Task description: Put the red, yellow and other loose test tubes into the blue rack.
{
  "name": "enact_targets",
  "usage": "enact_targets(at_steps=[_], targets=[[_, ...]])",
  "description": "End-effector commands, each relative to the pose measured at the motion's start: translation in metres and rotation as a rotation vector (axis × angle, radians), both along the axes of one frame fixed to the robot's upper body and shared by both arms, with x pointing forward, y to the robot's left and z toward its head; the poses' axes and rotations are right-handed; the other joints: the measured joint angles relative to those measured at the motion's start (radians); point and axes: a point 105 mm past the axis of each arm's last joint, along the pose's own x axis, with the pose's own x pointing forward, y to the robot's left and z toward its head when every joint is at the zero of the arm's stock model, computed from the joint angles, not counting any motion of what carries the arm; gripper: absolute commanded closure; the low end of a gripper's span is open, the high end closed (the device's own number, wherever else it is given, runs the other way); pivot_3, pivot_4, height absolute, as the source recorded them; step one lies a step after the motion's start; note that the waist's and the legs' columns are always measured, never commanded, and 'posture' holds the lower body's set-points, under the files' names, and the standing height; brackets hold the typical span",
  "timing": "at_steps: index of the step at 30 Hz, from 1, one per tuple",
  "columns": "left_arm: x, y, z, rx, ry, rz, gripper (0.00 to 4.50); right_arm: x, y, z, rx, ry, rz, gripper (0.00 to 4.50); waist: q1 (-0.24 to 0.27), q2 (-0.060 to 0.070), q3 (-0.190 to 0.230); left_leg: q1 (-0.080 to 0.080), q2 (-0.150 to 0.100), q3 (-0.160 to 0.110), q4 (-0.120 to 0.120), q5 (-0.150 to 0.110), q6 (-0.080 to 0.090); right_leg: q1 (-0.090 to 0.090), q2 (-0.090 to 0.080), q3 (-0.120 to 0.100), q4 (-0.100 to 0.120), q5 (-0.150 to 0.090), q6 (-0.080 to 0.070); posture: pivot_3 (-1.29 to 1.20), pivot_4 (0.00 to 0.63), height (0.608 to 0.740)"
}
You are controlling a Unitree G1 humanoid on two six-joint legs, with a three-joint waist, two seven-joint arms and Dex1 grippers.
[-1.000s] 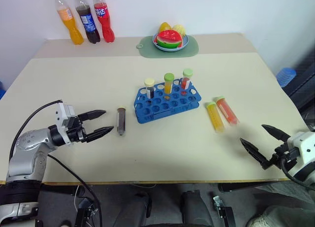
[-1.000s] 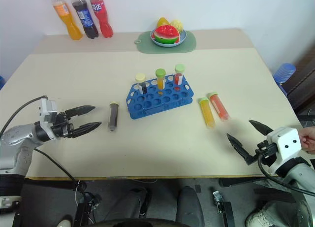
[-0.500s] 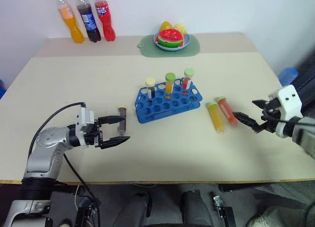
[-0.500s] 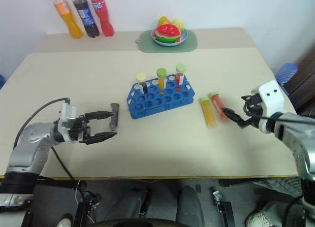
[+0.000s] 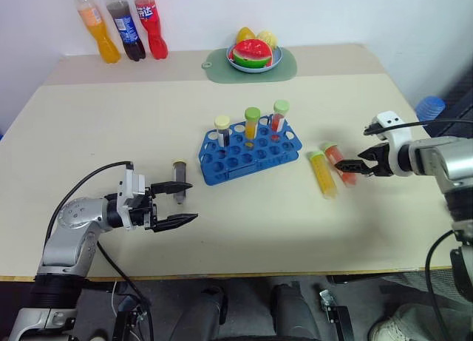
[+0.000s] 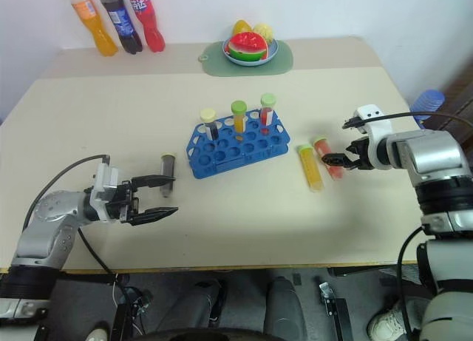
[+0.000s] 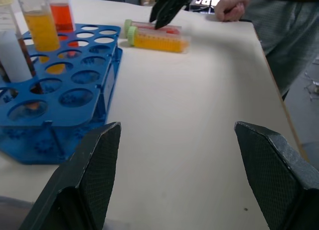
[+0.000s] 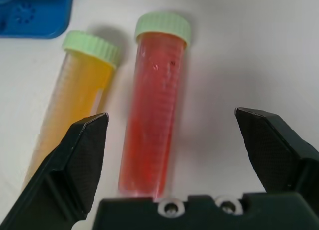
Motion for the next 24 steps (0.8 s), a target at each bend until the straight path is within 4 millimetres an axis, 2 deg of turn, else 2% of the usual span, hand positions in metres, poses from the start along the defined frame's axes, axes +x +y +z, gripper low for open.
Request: enact_targets(at_steps=[1,2,5,9,11,13,15,17,19,21,22,24], targets=[[-0.003,0.002,0.008,0.000,-0.028,0.003,0.73,0.018,0.001,0.002,-0.042,-0.025,-0.005,0.02,-0.008,0.000,0.000,0.000,0.000,0.000,0.000,0.000,0.000,0.000,0.000,0.000,0.000,0.000,0.000,0.00,0.150,0.740],[-0.005,0.002,0.008,-0.001,-0.026,0.005,0.73,0.022,0.002,0.000,-0.056,-0.022,-0.008,0.02,-0.012,0.000,0.000,0.000,0.000,0.000,0.000,0.000,0.000,0.000,0.000,0.000,0.000,0.000,0.000,0.00,0.150,0.740],[-0.008,0.002,0.007,0.000,-0.023,0.011,0.73,0.027,0.004,-0.010,-0.099,0.020,0.010,0.90,-0.017,0.000,0.000,0.000,0.000,0.000,0.000,0.000,-0.001,0.000,0.000,0.000,0.001,0.000,0.000,0.00,0.150,0.740],[-0.009,0.003,0.007,0.000,-0.020,0.022,0.73,0.028,0.002,-0.017,-0.146,0.053,0.037,2.93,-0.017,0.000,0.000,0.000,0.000,0.000,0.000,0.001,-0.001,0.000,0.000,0.000,0.001,0.000,0.000,0.00,0.150,0.740],[-0.010,0.003,0.006,-0.002,-0.020,0.025,0.73,0.026,-0.003,-0.016,-0.162,0.056,0.034,3.72,-0.018,0.000,-0.001,0.000,0.000,0.000,0.000,0.001,-0.001,0.000,0.000,0.000,0.001,0.000,0.000,0.00,0.150,0.740],[-0.011,0.001,0.006,-0.004,-0.021,0.026,0.73,0.025,-0.009,-0.013,-0.171,0.047,0.022,3.73,-0.017,0.000,-0.001,0.000,0.000,0.000,0.000,0.001,-0.001,0.000,0.000,0.000,0.001,0.000,0.000,0.00,0.150,0.740],[-0.010,0.001,0.005,-0.010,-0.022,0.034,0.73,0.029,-0.020,0.006,-0.161,-0.068,0.013,3.73,-0.013,0.000,-0.001,0.000,0.000,0.000,0.000,0.001,-0.001,0.000,0.000,0.000,0.001,0.000,0.000,0.00,0.150,0.740],[-0.010,0.001,0.005,-0.012,-0.023,0.038,0.73,0.034,-0.023,0.030,-0.106,-0.210,0.007,3.73,-0.010,0.001,0.000,0.000,-0.001,0.000,0.000,0.001,-0.001,0.000,0.000,0.000,0.001,0.000,0.000,0.00,0.150,0.740],[-0.010,0.001,0.005,-0.017,-0.022,0.042,0.73,0.036,-0.007,0.062,0.069,-0.411,0.089,3.73,-0.011,0.001,0.000,0.000,-0.001,0.000,0.001,0.001,-0.001,0.000,0.000,0.000,0.001,0.000,0.000,0.00,0.150,0.740],[-0.009,0.000,0.004,-0.022,-0.021,0.045,0.73,0.024,0.014,0.095,0.269,-0.587,0.204,3.73,-0.016,0.002,0.001,0.000,-0.001,0.000,0.000,0.001,-0.001,-0.001,0.000,0.000,0.001,0.000,0.000,0.00,0.150,0.740],[-0.009,-0.001,0.003,-0.028,-0.020,0.045,0.73,0.015,0.027,0.107,0.322,-0.679,0.260,3.73,-0.019,0.003,0.001,0.000,0.000,0.000,0.000,0.001,-0.001,-0.001,0.000,0.000,0.001,0.000,0.000,0.00,0.150,0.740],[-0.008,-0.004,0.003,-0.036,-0.019,0.041,0.73,0.001,0.049,0.118,0.357,-0.826,0.314,3.73,-0.023,0.003,0.001,0.000,0.001,0.000,0.000,0.001,-0.001,-0.001,0.001,0.000,0.002,0.000,0.000,0.00,0.150,0.740]])
